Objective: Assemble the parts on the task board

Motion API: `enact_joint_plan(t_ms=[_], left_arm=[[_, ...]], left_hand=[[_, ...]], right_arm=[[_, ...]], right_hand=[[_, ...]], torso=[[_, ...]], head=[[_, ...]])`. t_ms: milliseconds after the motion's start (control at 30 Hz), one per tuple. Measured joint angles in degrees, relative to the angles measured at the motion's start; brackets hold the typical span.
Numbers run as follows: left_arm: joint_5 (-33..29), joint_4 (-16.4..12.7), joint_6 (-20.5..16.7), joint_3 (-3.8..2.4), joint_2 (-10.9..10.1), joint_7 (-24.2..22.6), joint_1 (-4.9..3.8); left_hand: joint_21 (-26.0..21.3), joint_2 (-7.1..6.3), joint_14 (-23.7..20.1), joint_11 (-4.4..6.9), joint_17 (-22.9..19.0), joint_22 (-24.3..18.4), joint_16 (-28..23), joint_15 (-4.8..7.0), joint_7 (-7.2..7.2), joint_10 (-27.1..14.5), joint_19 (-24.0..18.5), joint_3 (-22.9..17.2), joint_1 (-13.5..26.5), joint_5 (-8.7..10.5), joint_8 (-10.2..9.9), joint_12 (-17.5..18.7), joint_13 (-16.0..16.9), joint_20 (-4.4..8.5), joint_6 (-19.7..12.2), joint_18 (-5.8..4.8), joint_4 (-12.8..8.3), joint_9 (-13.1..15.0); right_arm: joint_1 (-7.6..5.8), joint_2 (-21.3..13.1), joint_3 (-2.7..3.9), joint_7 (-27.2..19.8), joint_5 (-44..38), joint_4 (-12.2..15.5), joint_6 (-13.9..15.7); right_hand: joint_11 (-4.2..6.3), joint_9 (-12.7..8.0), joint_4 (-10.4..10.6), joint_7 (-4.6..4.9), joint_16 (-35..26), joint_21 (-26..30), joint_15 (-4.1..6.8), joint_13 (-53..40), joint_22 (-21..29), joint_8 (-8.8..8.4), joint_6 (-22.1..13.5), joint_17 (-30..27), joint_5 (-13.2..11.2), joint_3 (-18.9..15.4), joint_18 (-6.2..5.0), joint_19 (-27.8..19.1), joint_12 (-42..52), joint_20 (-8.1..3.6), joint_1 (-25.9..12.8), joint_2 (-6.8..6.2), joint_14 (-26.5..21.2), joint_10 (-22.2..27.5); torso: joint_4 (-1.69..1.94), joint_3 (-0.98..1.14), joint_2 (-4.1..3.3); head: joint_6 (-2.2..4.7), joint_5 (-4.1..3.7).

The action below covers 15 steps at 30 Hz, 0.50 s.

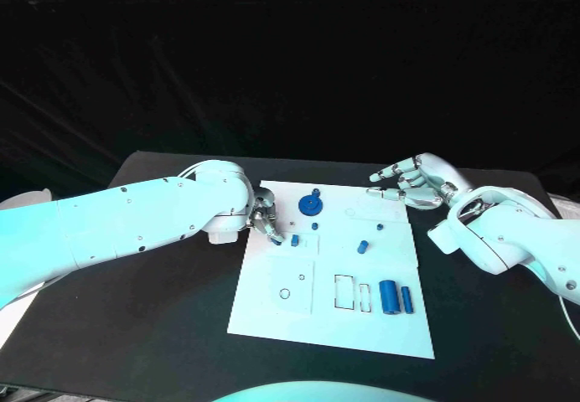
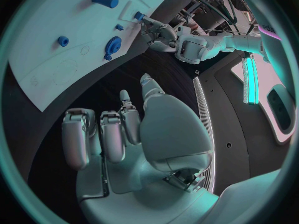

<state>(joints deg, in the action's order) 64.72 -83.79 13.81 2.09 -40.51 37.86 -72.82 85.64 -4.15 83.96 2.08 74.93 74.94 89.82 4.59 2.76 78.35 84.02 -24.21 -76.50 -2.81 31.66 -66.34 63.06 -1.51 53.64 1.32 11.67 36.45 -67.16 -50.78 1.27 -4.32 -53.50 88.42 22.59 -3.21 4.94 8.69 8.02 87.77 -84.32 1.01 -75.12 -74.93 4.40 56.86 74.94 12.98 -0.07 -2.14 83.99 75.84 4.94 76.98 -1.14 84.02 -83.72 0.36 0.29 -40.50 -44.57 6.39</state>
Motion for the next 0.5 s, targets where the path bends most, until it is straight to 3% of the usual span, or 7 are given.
enact_joint_plan(t_ms=[333, 500], left_arm=[[-0.2, 0.7, 0.6, -0.16, 0.5, 0.3, 0.11], [-0.5, 1.0, 1.1, -0.22, 0.8, 0.6, 0.11]], left_hand=[[0.0, -0.06, 0.0, -0.03, 0.0, 0.0, 0.0, 0.0, 0.0, 0.0, 0.0, -0.6, 0.1, 0.04, 0.4, 0.0, -0.4, 0.0, 0.0, 0.0, 0.6, 1.7], [0.0, -1.38, 0.0, 0.23, 0.0, 0.0, 0.0, 0.43, 0.0, 0.2, 0.0, -2.2, 2.0, -0.37, 1.0, 0.0, -0.3, 0.0, 0.0, -0.01, -0.2, 2.5]], right_arm=[[0.0, 0.0, 0.0, 0.0, 0.0, 0.1, 0.0], [0.0, -0.1, 0.0, 0.0, 0.0, 0.1, 0.0]], right_hand=[[0.0, 0.0, 0.0, 0.0, 0.0, 0.0, 0.0, 0.1, 0.0, 0.0, 0.0, 0.0, 0.0, 0.0, 0.0, 0.0, 0.1, 0.0, 0.0, 0.0, 0.0, 0.0], [0.0, 0.0, 0.0, 0.0, 0.0, 0.0, 0.0, 0.1, 0.0, 0.0, 0.0, 0.0, 0.0, 0.0, 0.0, 0.0, 0.2, 0.0, 0.0, 0.0, 0.0, 0.0]], torso=[[0.0, 0.02, -0.01], [0.0, 0.02, -0.01]], head=[[-0.18, 0.0], [-0.26, 0.01]])
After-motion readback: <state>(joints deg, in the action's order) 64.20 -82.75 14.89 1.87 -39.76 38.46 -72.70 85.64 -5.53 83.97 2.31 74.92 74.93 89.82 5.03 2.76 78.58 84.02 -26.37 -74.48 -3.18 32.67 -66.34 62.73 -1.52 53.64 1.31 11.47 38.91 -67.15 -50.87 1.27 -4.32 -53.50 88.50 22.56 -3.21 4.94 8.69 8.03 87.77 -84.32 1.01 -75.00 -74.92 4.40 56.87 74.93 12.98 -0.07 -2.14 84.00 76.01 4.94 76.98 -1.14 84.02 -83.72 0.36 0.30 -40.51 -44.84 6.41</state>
